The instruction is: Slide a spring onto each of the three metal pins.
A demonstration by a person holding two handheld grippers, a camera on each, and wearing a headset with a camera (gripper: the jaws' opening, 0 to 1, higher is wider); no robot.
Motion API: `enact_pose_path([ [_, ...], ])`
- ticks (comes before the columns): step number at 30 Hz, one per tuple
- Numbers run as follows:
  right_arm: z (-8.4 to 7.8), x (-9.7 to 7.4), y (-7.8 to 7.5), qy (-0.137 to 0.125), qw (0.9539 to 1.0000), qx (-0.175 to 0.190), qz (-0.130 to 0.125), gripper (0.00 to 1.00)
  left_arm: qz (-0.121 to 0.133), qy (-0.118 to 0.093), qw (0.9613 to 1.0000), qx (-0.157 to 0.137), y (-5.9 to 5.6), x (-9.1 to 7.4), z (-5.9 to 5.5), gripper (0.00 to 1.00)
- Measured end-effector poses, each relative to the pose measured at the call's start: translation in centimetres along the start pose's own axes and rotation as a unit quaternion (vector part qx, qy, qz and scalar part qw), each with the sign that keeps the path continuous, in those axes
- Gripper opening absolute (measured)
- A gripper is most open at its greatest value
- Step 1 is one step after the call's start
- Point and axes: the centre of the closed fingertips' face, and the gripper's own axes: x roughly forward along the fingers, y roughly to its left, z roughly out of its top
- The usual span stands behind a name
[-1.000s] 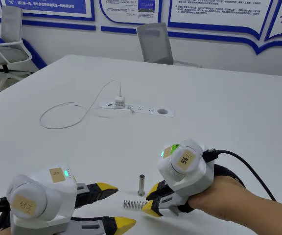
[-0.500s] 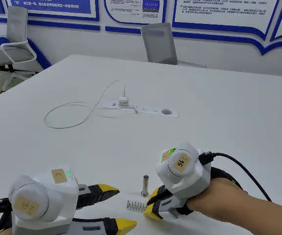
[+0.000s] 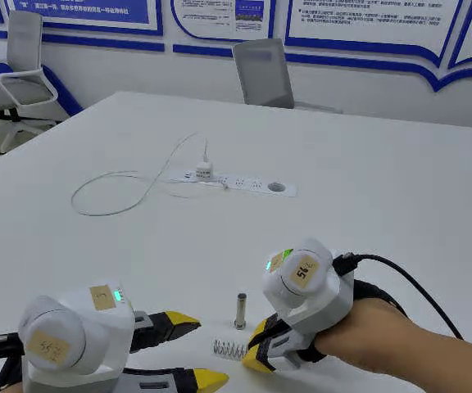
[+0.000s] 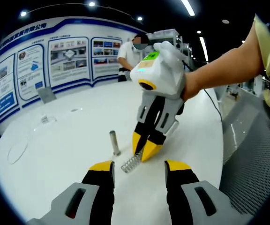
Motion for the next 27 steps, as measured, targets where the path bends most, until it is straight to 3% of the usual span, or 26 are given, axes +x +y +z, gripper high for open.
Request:
enact_pose_path([
  [15,0.0,-4.1,2.6,0.011,0.9965,-0.080,0.022,0.11,-0.030,0.013,0.9991,0.025,-2.0,1.1,-0.1,0.42],
  [27,0.0,-5.0,3.9,0.023,0.9917,-0.120,0.039,0.11,-0.055,0.013,0.9971,0.052,-3.4,1.4,0.2,0.31],
])
